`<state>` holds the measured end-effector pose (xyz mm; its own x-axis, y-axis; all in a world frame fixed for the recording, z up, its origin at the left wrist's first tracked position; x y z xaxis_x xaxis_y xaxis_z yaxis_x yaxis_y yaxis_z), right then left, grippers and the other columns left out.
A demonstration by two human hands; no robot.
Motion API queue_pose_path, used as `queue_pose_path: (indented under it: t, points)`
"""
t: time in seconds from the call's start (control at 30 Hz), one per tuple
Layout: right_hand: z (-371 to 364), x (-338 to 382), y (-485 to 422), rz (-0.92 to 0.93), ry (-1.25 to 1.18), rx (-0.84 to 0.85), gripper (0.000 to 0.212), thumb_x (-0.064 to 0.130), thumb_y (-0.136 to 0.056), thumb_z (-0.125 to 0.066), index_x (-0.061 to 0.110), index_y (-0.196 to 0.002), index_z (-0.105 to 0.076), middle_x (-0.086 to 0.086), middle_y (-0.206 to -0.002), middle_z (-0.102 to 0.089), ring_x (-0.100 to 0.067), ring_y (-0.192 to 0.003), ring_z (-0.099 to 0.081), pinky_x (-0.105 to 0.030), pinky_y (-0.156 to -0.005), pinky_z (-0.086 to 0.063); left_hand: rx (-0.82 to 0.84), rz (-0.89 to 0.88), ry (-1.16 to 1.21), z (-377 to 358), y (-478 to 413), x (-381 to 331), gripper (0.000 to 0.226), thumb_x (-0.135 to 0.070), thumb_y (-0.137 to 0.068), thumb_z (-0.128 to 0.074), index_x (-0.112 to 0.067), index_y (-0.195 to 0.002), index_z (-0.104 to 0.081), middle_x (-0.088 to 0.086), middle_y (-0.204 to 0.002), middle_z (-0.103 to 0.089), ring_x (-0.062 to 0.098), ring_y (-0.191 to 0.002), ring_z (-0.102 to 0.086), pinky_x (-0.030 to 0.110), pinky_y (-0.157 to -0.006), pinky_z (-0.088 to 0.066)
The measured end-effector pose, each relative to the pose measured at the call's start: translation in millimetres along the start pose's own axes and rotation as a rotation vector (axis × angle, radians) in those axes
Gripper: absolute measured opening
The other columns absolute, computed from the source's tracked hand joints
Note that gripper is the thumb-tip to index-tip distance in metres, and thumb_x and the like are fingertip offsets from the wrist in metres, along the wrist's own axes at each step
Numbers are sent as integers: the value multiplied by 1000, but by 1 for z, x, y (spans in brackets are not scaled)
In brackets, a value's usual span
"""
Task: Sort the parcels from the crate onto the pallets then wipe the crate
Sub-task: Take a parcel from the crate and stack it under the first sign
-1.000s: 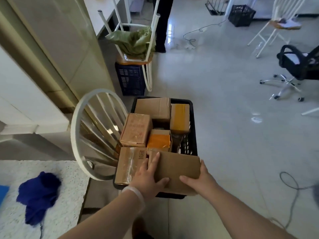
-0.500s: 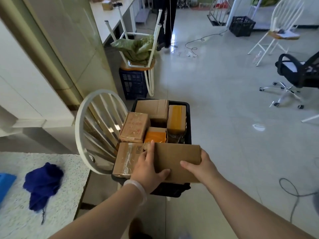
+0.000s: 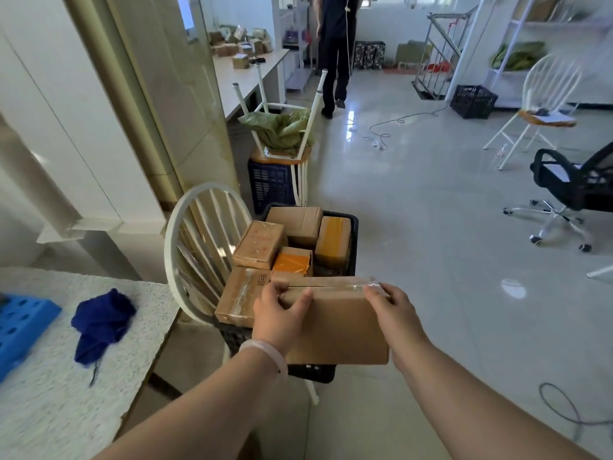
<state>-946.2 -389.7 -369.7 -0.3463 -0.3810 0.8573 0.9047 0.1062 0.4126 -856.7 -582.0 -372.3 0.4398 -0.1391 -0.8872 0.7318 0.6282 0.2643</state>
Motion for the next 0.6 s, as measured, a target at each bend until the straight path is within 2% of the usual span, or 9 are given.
queue_pose_path:
  t: [0.1, 0.17, 0.23, 0.3, 0.4, 0.47, 0.6]
  points:
    - [6, 0, 9, 14, -35, 47, 49, 50, -96, -53, 38, -140, -36, -4, -126, -51, -25, -105, -55, -49, -92, -53, -24, -15, 12, -1, 12, -5, 42, -45, -87, -69, -30, -121, -49, 1, -134, -44, 15, -108, -48, 32, -89, -44]
    - [7, 0, 16, 26, -45, 87, 52, 45, -97, -54, 41, -143, -29, -3, -130, -47, -24, -108, -52, -46, -91, -51, -4, -19, -2, -2, 21, -7, 45, -41, -88, -69, -30, -127, -48, 0, -137, -39, 14, -110, -45, 35, -94, -46]
    - [8, 0, 21, 60, -43, 121, 61, 39, -98, -55, 39, -149, -22, -1, -136, -41, -20, -110, -47, -41, -89, -45, 16, -22, -15, -2, 28, -10, 61, -39, -88, -70, -31, -141, -41, 0, -143, -33, 18, -118, -44, 40, -102, -46]
    - [10, 0, 24, 86, -32, 146, 71, 34, -97, -58, 38, -154, -16, 2, -141, -38, -19, -114, -42, -42, -95, -43, 33, -14, -24, 0, 30, -12, 81, -36, -86, -73, -33, -153, -26, 0, -150, -26, 23, -130, -40, 45, -108, -43]
    - [11, 0, 26, 91, -19, 172, 72, 26, -95, -61, 37, -153, -21, 2, -134, -42, -19, -115, -44, -41, -94, -43, 64, -12, -63, 3, 34, -15, 97, -35, -85, -74, -33, -157, -11, -3, -150, -21, 23, -134, -35, 45, -110, -41]
    - [10, 0, 27, 91, -2, 180, 75, 24, -93, -64, 37, -152, -22, 1, -132, -43, -21, -116, -45, -39, -90, -45, 60, -16, -103, 6, 35, -17, 99, -36, -84, -75, -31, -158, -10, -2, -147, -22, 22, -132, -36, 44, -110, -42]
    - [6, 5, 27, 126, 83, 187, 87, 19, -85, -72, 38, -152, -19, -1, -142, -39, -24, -121, -47, -39, -89, -50, -6, -49, -156, 16, 37, -20, 91, -35, -81, -78, -26, -153, -23, 0, -145, -28, 21, -132, -37, 40, -109, -40]
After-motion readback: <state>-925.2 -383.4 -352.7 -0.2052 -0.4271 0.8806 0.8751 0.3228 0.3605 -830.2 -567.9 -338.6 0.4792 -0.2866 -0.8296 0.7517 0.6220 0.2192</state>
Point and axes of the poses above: each hand's wrist, its own y-axis away from the middle knuckle, its own z-axis out of the back of the hand, x = y × z, the point moved 5 cm from there along -y, towards the middle knuckle
